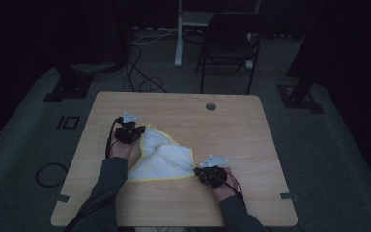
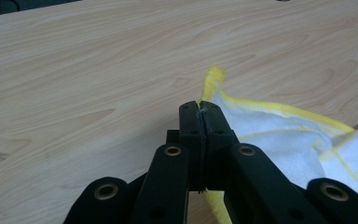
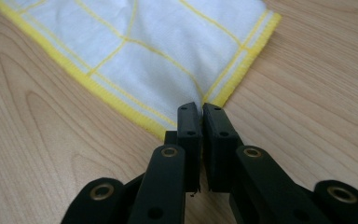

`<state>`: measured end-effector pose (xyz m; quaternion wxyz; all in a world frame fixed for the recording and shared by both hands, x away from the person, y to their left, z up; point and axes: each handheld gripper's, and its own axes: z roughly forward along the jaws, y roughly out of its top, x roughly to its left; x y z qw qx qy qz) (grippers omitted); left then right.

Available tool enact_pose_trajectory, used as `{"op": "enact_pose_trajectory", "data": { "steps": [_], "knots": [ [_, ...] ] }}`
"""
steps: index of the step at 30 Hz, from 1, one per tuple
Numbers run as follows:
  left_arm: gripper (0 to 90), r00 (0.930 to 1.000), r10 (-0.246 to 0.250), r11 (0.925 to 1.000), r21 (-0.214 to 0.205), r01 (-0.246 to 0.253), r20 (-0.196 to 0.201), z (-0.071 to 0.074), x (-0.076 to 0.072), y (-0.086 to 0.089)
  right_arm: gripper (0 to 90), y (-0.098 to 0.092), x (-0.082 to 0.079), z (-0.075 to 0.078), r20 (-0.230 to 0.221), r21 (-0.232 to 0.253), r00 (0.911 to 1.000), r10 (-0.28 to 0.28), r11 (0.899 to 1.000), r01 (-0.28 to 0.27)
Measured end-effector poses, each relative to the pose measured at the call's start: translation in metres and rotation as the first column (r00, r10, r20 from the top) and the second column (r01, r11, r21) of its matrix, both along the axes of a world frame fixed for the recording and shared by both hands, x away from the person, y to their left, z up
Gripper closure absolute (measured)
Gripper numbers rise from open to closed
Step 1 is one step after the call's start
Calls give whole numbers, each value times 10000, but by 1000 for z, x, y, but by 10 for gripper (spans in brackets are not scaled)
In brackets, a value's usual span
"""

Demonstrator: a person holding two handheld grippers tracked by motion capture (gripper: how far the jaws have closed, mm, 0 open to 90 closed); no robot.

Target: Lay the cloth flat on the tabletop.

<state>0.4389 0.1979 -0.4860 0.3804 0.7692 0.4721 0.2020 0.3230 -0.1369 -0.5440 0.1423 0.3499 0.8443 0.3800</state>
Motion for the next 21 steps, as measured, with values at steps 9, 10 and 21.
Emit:
{"op": "enact_pose_trajectory", "data": {
  "steps": [9,10,21],
  "knots": [
    [896,9983,517,9987,17,-517,-260,-5,6,17,869,-6,-2,1,-35,-111,9997,-236,9997,236],
    [896,9978,591,9982,-23,-592,-284,-6,7,19,869,-7,-2,1,-27,-134,9997,-255,9996,254],
    [897,9875,1478,9886,-211,-1492,-553,-15,3,47,875,-21,-9,9,181,-309,9975,-686,9971,691]
  ]
}}
